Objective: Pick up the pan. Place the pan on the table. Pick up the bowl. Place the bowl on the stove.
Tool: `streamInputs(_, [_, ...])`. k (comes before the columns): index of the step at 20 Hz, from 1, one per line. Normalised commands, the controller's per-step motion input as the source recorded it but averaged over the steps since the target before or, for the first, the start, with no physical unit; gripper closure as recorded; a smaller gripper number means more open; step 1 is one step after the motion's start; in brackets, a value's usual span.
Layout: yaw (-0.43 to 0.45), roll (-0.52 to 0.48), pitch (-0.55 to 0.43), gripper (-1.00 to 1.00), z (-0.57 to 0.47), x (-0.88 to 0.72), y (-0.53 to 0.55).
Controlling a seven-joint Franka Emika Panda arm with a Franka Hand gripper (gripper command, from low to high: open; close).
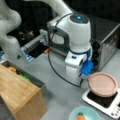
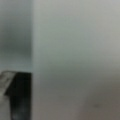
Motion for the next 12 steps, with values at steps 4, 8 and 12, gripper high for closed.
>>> streamInputs(4, [0.068, 0.03, 0.018, 1.0, 0.04, -0.28, -0.24])
streamInputs(8, [-0.024, 0.061, -0.026, 1.0, 0.0, -0.62, -0.18])
streamInputs(12, [-0.081, 0.078, -0.121, 1.0, -0.06, -0.75, -0.13])
